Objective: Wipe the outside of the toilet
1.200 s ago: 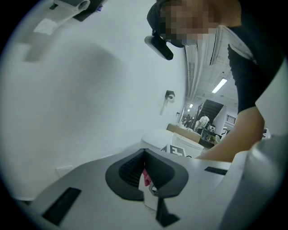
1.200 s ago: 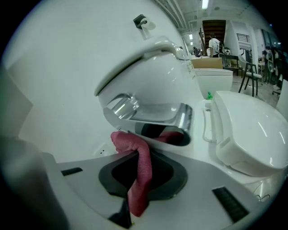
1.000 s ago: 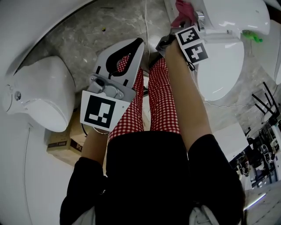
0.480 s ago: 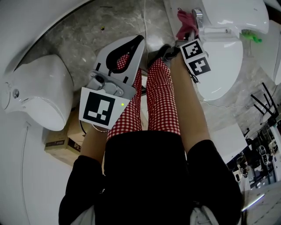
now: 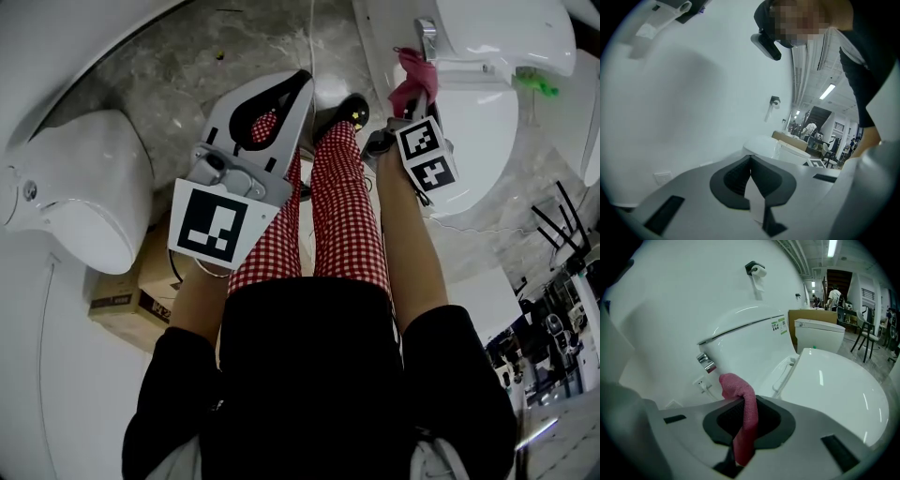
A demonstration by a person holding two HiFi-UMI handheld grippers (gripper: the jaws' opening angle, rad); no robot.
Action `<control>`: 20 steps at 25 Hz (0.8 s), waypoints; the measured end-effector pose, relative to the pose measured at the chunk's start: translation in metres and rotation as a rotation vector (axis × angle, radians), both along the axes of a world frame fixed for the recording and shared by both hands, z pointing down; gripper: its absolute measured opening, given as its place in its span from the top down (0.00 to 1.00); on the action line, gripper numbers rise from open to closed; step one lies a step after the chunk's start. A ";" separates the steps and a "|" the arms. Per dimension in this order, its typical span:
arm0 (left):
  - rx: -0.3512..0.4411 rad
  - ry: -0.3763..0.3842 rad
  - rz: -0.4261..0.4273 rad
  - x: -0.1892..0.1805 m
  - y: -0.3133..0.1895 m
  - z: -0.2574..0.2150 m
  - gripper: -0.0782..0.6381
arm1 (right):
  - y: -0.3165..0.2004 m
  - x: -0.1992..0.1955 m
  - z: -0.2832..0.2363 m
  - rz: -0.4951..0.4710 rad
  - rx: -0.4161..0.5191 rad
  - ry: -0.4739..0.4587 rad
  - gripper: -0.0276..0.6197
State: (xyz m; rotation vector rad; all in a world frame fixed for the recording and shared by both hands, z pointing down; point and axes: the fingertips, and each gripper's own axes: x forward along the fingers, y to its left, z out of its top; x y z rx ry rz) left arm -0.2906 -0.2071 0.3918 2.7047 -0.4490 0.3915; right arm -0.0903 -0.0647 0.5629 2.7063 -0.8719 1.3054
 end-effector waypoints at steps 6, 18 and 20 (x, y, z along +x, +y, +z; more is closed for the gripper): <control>0.004 0.002 -0.022 -0.005 -0.004 -0.001 0.88 | -0.005 -0.040 -0.009 -0.163 0.014 -0.030 0.87; -0.001 -0.025 -0.085 -0.032 -0.018 0.008 0.88 | -0.112 -0.075 0.029 -0.302 0.088 -0.079 0.87; 0.005 -0.036 -0.092 -0.040 -0.020 0.011 0.88 | -0.129 -0.069 0.045 -0.301 0.076 -0.067 0.87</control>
